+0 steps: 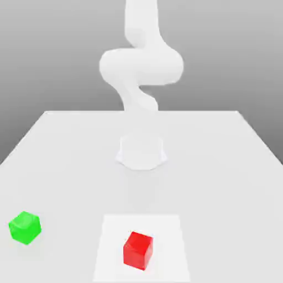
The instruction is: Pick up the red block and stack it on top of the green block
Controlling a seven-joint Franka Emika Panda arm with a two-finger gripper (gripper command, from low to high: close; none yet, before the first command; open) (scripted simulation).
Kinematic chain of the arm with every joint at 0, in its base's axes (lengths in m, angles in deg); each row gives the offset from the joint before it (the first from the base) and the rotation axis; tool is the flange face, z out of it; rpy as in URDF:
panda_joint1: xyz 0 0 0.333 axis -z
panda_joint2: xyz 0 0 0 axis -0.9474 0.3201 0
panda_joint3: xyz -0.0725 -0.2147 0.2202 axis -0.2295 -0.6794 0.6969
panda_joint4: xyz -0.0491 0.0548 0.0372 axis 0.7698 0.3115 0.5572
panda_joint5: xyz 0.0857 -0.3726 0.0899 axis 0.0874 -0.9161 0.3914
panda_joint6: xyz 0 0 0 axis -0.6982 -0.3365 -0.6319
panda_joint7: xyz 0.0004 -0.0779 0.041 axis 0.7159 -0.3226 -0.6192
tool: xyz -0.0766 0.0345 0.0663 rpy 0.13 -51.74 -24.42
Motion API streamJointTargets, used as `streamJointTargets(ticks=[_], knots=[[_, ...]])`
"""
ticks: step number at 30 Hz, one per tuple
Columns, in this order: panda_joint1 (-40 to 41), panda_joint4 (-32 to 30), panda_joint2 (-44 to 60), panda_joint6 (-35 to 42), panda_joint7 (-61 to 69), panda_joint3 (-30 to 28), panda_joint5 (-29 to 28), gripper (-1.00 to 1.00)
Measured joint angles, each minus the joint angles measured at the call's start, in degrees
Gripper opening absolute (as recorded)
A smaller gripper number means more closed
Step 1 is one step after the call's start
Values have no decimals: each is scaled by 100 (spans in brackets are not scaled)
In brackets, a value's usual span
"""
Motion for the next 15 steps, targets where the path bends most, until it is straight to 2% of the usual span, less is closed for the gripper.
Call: streamJointTargets(ticks=[15], knots=[[506, -977, 3157, -1426, -1451, 407, -319, 0]])
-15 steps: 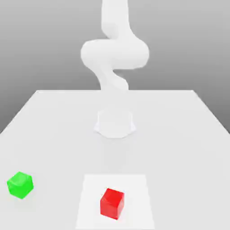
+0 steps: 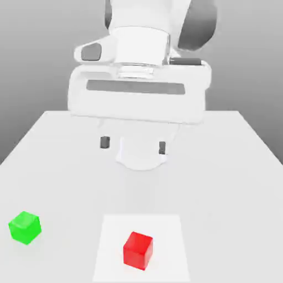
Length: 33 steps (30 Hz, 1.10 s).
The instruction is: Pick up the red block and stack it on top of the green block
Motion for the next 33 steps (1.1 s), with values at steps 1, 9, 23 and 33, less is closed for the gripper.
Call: streamJointTargets(ticks=[1, 9, 23, 33], knots=[[12, -65, 207, -94, -85, 5, -6, 0], [1, -475, 1847, -944, -543, -20, 128, 0], [-81, -410, 2462, -1448, -666, -127, 6, -100], [1046, -361, 1483, -409, -903, -1091, 401, -100]])
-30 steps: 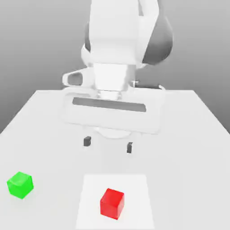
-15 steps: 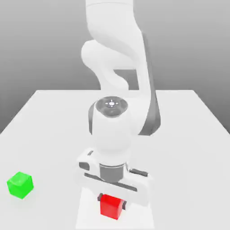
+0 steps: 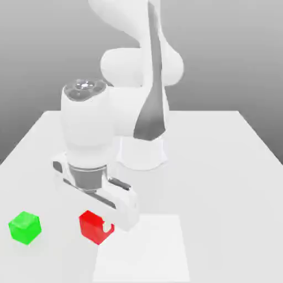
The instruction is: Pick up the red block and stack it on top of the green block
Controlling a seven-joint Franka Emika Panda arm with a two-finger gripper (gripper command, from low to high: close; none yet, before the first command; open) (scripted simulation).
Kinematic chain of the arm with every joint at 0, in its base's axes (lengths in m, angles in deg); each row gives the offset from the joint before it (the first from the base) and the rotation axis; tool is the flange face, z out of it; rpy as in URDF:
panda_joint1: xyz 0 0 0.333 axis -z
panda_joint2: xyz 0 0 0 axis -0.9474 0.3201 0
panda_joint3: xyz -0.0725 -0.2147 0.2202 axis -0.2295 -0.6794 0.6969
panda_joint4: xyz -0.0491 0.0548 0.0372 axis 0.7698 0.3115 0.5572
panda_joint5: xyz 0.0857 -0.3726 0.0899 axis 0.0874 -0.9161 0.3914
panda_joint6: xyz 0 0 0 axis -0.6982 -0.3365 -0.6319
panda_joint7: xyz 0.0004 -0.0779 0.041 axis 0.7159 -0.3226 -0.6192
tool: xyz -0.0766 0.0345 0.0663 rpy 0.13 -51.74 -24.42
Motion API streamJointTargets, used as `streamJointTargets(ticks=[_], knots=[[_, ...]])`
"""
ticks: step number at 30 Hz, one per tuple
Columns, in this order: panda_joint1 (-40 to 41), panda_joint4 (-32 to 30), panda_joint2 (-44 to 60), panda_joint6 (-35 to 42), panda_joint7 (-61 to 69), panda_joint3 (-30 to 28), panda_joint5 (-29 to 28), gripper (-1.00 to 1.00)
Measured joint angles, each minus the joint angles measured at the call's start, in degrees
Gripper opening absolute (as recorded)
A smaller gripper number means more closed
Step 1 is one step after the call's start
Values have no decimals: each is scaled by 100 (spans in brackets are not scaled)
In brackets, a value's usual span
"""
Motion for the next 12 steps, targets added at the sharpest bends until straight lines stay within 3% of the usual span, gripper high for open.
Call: streamJointTargets(ticks=[4, 8, 9, 12], knots=[[906, 131, -75, 204, -248, -575, 161, -100], [1059, 188, 599, -398, -58, -468, 513, -100], [1101, 199, 780, -565, 2, -412, 598, 100], [1101, 199, 780, -565, 2, -412, 598, 100]])
